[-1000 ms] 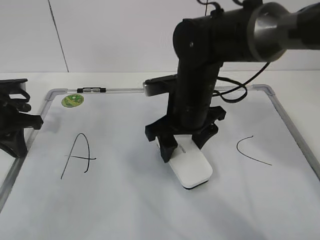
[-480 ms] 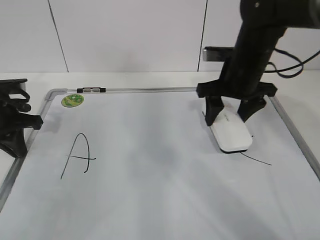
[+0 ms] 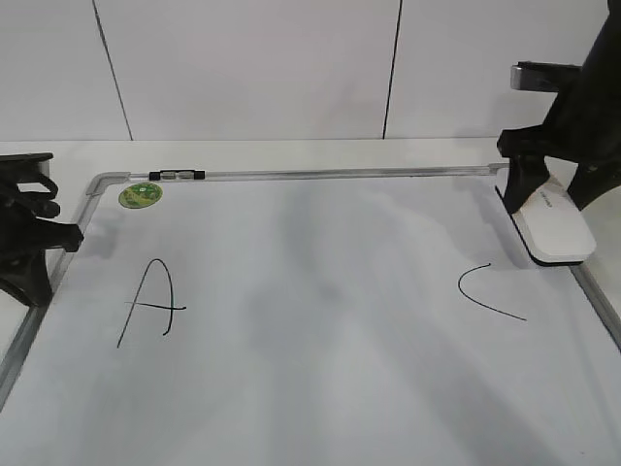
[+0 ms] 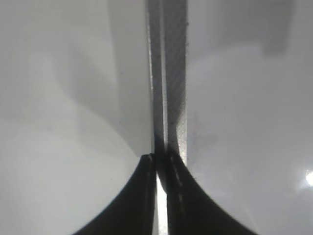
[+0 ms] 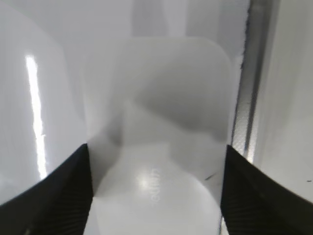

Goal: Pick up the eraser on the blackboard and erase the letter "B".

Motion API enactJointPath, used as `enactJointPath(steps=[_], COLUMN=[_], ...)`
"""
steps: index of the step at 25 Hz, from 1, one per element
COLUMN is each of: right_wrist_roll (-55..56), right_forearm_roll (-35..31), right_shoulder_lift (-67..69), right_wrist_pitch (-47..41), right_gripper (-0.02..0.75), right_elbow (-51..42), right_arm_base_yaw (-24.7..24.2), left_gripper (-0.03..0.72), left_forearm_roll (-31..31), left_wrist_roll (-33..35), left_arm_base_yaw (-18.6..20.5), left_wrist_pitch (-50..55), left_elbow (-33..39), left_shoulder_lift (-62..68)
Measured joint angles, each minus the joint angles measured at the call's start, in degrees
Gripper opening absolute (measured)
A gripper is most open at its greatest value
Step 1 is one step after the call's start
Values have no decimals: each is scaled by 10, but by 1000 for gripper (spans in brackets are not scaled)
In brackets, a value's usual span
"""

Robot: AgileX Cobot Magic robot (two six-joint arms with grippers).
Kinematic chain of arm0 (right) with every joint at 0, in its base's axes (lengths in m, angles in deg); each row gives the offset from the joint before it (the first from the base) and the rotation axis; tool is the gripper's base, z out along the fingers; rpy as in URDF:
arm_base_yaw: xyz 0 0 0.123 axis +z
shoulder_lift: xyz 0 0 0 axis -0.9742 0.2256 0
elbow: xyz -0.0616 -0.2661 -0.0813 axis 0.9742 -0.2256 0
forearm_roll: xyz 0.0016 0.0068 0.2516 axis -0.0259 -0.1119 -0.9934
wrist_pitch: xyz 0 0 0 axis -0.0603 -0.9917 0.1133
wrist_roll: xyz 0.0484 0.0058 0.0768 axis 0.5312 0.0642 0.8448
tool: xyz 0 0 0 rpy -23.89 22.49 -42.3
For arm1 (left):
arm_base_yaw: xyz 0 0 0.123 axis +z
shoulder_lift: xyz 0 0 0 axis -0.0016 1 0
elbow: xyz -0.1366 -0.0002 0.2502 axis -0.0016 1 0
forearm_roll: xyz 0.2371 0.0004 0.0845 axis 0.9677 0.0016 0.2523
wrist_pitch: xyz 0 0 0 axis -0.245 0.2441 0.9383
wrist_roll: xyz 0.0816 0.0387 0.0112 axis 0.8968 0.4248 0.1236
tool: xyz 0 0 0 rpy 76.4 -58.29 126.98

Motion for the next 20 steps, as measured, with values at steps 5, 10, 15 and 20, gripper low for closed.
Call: enactJointPath(steps=[5,10,15,20], right_wrist_roll=[-10,-11,-11,-11], right_forearm_roll=[12,12,12,12], right_shoulder_lift=[0,0,0,0], right_wrist_pitch=[0,0,0,0], right_gripper=[537,537,537,537], right_elbow=[0,-22,-54,-61], right_arm_base_yaw=[-15,-16,-16,-16], left_gripper=[17,17,17,17], left_forearm_roll=[0,0,0,0], left_wrist_roll=[0,0,0,0], left_arm_base_yaw=[0,0,0,0], left_wrist_pitch=[0,0,0,0], left_elbow=[0,0,0,0], left_shoulder_lift=[0,0,0,0])
